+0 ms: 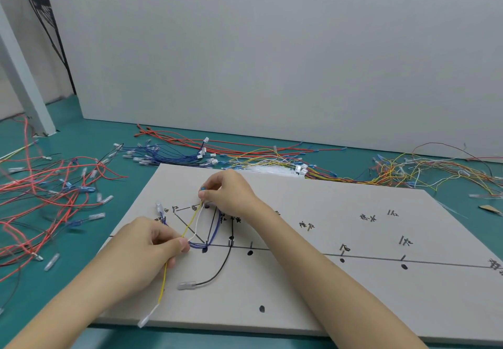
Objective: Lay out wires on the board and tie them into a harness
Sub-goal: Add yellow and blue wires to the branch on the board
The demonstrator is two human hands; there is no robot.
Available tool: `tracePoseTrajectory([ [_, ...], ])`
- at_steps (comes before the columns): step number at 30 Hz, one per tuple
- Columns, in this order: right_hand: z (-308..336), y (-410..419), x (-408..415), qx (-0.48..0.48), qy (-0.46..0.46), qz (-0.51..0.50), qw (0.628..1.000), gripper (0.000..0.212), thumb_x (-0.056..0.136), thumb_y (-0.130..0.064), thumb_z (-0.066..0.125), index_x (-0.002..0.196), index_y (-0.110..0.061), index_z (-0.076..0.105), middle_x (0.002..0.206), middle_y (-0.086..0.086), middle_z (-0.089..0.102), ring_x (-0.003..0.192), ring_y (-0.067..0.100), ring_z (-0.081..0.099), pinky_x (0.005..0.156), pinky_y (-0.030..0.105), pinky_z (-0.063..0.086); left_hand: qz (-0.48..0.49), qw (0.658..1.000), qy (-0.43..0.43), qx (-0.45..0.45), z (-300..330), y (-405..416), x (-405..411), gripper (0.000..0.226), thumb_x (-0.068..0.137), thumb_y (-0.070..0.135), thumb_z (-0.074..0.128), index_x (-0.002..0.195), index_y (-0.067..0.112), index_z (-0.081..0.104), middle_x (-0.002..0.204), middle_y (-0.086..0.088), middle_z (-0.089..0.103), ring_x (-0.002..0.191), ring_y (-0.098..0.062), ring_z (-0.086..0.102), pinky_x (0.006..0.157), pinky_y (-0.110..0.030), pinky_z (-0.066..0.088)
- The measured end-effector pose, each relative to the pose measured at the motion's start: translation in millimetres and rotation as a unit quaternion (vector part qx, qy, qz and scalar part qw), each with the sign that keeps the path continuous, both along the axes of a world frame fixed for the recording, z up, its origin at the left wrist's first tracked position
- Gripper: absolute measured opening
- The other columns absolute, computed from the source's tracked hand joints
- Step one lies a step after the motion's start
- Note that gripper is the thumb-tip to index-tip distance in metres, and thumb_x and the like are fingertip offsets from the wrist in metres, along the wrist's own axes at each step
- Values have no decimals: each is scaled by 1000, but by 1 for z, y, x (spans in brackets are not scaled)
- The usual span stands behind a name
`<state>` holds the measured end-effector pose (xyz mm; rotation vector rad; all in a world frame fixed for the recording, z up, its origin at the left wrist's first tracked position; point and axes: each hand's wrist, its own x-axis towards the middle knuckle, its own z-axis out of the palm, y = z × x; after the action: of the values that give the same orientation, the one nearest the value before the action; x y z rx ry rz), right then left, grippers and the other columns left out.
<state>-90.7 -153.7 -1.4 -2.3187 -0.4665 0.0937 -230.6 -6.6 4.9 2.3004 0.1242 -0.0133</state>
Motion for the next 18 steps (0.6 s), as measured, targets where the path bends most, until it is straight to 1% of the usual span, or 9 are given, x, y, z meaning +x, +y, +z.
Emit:
tracePoseTrajectory([
  [2, -2, 0, 0, -19, -1, -12, 1000, 10, 85, -30, 70, 89, -22, 76, 93, 1, 73, 103, 24, 59, 92, 41, 48, 0, 1000, -2, 23, 0, -2, 1, 25, 88, 35, 64, 69, 22, 75, 60, -5, 63, 40, -6, 36, 52, -27, 29],
  [3, -3, 0, 0, -21, 4, -16, 1000, 11, 85, -31, 71, 90, -23, 76, 94, 1, 72, 106, 25, 57, 93, 41, 48, 1, 1000, -2, 22, 0, -3, 0, 26, 88, 33, 64, 68, 21, 74, 57, -4, 62, 40, -6, 36, 52, -28, 29],
  [6, -4, 0, 0, -14, 14, -28, 999, 12, 84, -34, 72, 90, -25, 77, 93, 0, 72, 110, 25, 54, 95, 40, 46, 11, 1000, -4, 27, 3, -8, -2, 27, 88, 31, 65, 63, 23, 73, 47, 7, 55, 38, -6, 38, 50, -27, 27],
  [8, -2, 0, 0, -7, 26, -35, 999, 11, 82, -33, 74, 89, -25, 77, 90, 0, 72, 106, 24, 56, 95, 40, 46, 13, 999, -4, 49, 5, -10, -3, 29, 88, 32, 64, 62, 23, 71, 46, 9, 53, 39, -5, 39, 50, -28, 27],
  [11, 0, 0, 2, 11, 59, -26, 998, 7, 80, -27, 78, 83, -20, 77, 81, 0, 70, 88, 20, 59, 94, 42, 49, 8, 997, 1, 77, 5, -11, -6, 31, 90, 36, 61, 62, 27, 71, 43, 7, 45, 41, -7, 36, 52, -29, 28],
  [13, 2, -2, 2, 17, 67, -19, 997, 6, 80, -26, 77, 81, -20, 76, 83, 1, 72, 89, 21, 62, 94, 42, 50, -1, 997, 5, 74, 5, -12, -7, 33, 91, 37, 60, 61, 27, 71, 41, 7, 37, 41, -9, 33, 51, -30, 24],
  [16, 2, -1, -1, -17, 33, -12, 999, 9, 86, -29, 70, 88, -23, 77, 87, 0, 71, 95, 22, 59, 95, 42, 47, 1, 999, 18, 50, 7, -13, -6, 33, 91, 36, 60, 61, 31, 71, 42, 7, 35, 42, -9, 31, 51, -30, 23],
  [18, 1, 0, -4, -61, -5, -7, 998, 17, 92, -27, 59, 96, -23, 76, 100, 0, 71, 106, 26, 54, 97, 41, 42, -3, 998, 27, 53, 8, -15, -6, 33, 91, 37, 60, 61, 36, 71, 41, 8, 40, 43, -10, 35, 52, -29, 26],
])
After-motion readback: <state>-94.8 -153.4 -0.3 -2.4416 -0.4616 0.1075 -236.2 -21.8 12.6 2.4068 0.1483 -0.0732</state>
